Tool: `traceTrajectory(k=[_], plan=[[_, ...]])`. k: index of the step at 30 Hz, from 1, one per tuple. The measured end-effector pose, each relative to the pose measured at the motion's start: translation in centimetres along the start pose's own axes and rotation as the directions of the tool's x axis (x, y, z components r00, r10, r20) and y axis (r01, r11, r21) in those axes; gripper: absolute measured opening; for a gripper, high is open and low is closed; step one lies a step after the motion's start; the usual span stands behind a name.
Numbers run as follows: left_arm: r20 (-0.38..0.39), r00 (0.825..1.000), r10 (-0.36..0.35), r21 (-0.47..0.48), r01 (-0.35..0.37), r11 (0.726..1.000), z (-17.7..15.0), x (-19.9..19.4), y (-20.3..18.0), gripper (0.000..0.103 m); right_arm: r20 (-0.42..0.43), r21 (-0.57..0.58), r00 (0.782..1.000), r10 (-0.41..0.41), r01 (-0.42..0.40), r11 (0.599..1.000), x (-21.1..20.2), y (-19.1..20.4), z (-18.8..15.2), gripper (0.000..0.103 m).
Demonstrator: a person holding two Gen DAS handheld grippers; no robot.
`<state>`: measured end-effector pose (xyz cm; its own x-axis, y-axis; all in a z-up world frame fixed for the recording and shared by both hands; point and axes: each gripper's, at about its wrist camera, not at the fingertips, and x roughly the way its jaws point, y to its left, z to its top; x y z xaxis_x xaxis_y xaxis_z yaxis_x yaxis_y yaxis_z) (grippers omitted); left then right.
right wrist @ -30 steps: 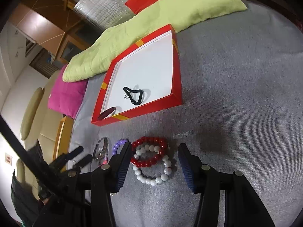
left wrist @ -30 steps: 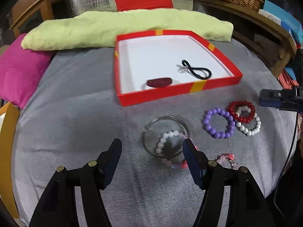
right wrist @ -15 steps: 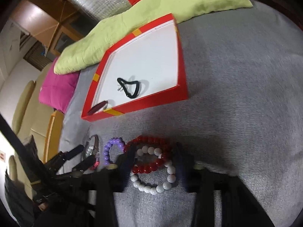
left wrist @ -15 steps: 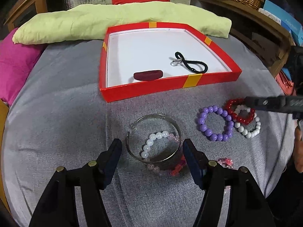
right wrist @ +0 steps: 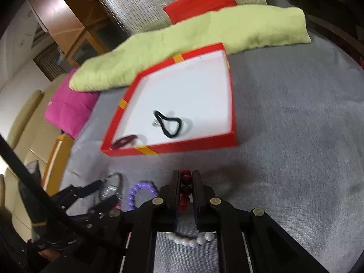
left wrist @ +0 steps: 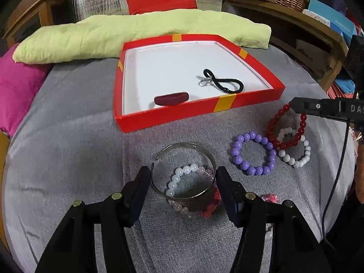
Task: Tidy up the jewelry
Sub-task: 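Grasp the silver bangle with the left tool while the right tool grasps the red bead bracelet, then release the red bead bracelet into the tray with the right tool while the left carries the bangle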
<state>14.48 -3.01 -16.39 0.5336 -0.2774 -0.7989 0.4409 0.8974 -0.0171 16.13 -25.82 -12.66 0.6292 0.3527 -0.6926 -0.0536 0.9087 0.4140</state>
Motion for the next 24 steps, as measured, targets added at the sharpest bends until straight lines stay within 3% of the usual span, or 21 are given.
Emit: traceTrajectory(k=[10,24], plan=[[0.068,0.998,-0.004,-0.019,0.005,1.000,0.7,-2.0,0.0,0.061,0.063,0.036,0.994,0.092,-0.095,0.995,-1.6,0.1,0.4,0.011],[0.133,0.991,-0.015,-0.043,0.021,0.999,2.7,-3.8,-1.4,0.061,0.131,0.057,0.978,0.160,-0.169,0.984,-2.7,0.7,1.3,0.011]])
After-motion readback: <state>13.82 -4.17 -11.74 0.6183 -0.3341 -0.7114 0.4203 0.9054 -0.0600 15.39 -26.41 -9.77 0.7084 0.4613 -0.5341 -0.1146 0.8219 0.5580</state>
